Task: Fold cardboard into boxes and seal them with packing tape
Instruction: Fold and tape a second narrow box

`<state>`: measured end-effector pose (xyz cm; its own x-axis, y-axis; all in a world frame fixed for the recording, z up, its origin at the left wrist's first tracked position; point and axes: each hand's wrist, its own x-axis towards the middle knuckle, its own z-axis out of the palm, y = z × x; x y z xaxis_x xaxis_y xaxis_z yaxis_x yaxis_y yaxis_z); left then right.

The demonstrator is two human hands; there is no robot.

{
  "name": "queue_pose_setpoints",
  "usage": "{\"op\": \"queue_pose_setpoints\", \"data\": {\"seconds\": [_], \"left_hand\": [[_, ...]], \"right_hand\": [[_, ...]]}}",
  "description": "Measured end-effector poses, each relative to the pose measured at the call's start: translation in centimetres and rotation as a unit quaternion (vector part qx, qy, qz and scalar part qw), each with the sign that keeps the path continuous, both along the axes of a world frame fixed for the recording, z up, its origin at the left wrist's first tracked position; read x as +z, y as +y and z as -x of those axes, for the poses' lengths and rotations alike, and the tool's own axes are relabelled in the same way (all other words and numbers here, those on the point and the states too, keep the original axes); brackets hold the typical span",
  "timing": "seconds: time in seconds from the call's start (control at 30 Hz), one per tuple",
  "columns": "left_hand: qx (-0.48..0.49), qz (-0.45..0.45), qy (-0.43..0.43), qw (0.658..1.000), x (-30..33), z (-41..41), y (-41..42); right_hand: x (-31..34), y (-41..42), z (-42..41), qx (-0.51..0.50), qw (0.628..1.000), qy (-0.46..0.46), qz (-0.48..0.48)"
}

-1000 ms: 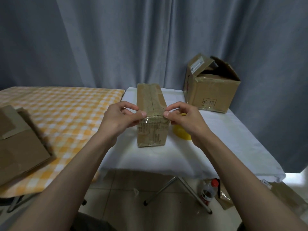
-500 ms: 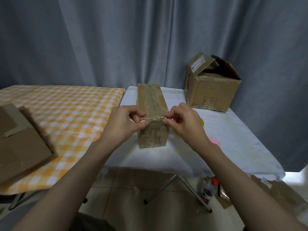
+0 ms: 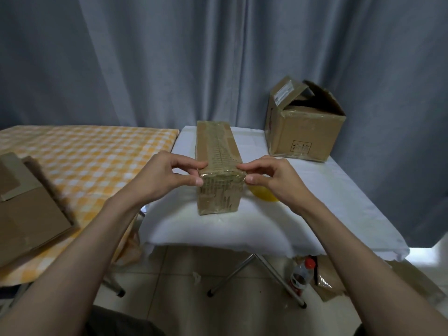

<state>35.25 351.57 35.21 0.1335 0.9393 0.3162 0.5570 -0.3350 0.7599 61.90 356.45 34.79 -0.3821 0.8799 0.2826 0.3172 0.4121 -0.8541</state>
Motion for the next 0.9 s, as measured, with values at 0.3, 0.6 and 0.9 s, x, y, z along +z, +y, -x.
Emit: {"op": "queue_pose_setpoints", "data": {"seconds": [0.3,0.6,0.9], "left_hand": [[0.032,-0.136,0.079,0.987,-1.7,-1.6,0.7],[0.153,-0.129,0.057,0.978,-2.4,-3.9,0.1],[0.176,-0.216,0.208,0.938,-2.7,-5.5,0.3]], "right_hand": [[-1.6,-0.1,1.7,-0.072,0.990,0.006,-0.117],[-1.8,-0.1,2.5,-0.095,0.983,-0.044,-0.152],[-2.4,0.0,3.8,-0.146,0.959,-0.090,-0.224]]}}
